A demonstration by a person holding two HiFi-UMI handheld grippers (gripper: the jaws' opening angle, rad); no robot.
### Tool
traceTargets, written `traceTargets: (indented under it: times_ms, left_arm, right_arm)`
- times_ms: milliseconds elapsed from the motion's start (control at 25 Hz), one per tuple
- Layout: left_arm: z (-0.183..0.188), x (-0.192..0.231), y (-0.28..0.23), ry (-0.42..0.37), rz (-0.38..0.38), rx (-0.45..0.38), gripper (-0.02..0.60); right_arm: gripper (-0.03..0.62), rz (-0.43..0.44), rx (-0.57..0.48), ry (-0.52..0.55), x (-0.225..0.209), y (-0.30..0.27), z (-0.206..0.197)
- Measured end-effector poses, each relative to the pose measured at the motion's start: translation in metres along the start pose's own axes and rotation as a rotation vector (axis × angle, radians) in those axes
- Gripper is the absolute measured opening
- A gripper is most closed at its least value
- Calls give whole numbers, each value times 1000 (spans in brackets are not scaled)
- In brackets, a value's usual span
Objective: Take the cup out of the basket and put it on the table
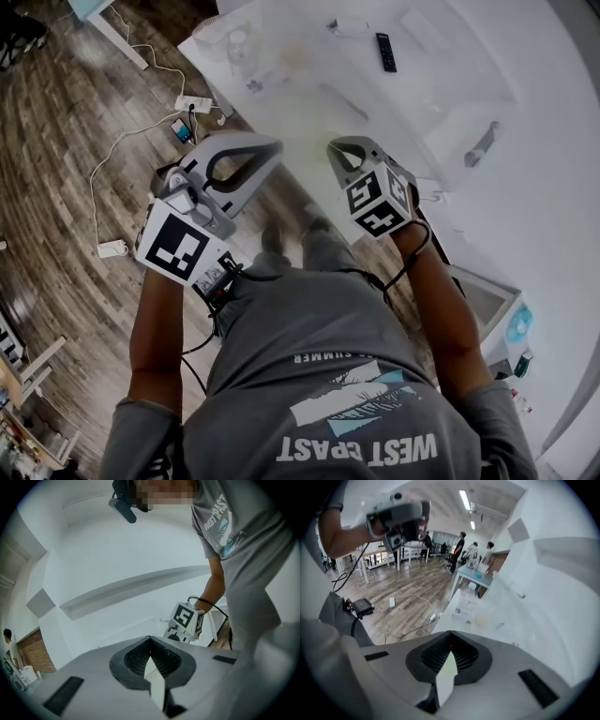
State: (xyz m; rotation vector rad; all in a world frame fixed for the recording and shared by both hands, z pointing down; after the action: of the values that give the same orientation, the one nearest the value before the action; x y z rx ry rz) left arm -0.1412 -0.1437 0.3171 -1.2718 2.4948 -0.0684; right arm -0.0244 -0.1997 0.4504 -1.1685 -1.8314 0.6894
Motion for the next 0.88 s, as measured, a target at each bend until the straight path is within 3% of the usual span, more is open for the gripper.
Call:
traceTargets:
  times_ms: [160, 360, 600, 880]
  left_arm:
    - [4, -1, -1, -16, -20, -8, 8]
    - [12, -5, 0, -36, -42, -15, 8]
    - [20, -10, 0, -62, -71, -26, 8]
    - [28, -19, -10, -78, -102, -33, 8]
  right_arm:
    - [12, -100, -243, -11, -13, 49, 47]
    - [11, -214, -458, 69, -19, 110, 88]
    - [11, -263, -528, 15, -14, 149, 96]
    - [11, -283, -516, -22, -11, 164, 83]
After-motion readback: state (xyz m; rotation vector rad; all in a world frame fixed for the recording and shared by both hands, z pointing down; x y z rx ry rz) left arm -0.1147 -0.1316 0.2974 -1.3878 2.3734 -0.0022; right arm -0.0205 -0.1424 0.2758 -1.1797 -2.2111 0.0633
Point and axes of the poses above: the fingertips, and each gripper's own axes: y backward along the fingers, x to its left, z out of its top, the point moved 3 cm from there along y, backward along the fingers, and after that the axes turned 6 degrees about y, right-handed, at the moved point
